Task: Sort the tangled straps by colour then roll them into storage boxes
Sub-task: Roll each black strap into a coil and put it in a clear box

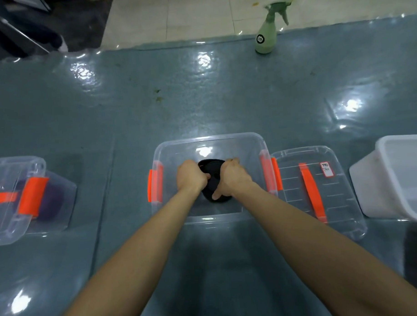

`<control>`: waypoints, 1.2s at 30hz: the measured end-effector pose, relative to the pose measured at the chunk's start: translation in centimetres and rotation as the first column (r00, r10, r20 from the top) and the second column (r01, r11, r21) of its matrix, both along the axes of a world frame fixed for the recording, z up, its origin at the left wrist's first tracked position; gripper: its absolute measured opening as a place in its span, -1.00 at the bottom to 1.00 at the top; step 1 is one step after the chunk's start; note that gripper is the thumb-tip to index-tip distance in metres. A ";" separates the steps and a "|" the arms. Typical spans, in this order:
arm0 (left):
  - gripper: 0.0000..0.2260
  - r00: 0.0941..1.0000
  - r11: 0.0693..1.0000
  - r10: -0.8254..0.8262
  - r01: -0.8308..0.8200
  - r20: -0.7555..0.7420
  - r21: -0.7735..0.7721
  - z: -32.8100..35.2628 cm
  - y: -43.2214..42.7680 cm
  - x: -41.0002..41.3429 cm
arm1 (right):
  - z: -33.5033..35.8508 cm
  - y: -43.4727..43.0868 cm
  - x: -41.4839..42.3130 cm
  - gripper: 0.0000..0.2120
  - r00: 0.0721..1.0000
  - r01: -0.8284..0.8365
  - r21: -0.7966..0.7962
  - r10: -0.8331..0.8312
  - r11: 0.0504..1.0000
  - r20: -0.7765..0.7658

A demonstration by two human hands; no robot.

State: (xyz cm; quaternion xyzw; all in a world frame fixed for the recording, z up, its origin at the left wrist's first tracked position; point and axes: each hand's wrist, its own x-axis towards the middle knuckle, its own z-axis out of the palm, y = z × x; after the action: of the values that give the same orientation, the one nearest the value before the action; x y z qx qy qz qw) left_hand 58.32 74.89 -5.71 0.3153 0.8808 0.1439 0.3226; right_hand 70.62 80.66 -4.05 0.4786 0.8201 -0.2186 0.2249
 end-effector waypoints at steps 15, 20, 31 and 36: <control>-0.71 0.966 0.962 -0.250 0.255 -0.065 0.094 4.6 -4.0 0.3 | 1.1 -2.6 20.7 -0.71 0.611 0.765 0.189 -0.598 0.616 -0.519; -0.61 0.832 0.855 -0.406 0.492 -0.378 0.163 7.0 -9.9 5.1 | -1.4 -0.4 22.6 -0.61 0.720 0.686 0.143 -0.638 0.713 -0.272; -0.55 0.793 0.854 -0.392 0.503 -0.467 0.136 6.2 -10.7 6.3 | 3.1 -10.9 25.7 -0.59 0.667 0.745 0.278 -0.683 0.606 -0.298; -0.78 0.935 0.791 -0.342 0.338 -0.088 0.511 10.0 -7.1 10.4 | 8.9 -16.0 28.5 -0.51 0.698 0.704 0.384 -0.679 0.597 -0.225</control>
State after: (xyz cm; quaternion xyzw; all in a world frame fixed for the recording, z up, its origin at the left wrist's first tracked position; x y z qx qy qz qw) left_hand 68.72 67.83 4.28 0.5428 0.7365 0.3167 0.2503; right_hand 99.14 64.62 4.82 0.7901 0.6030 -0.1093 -0.0150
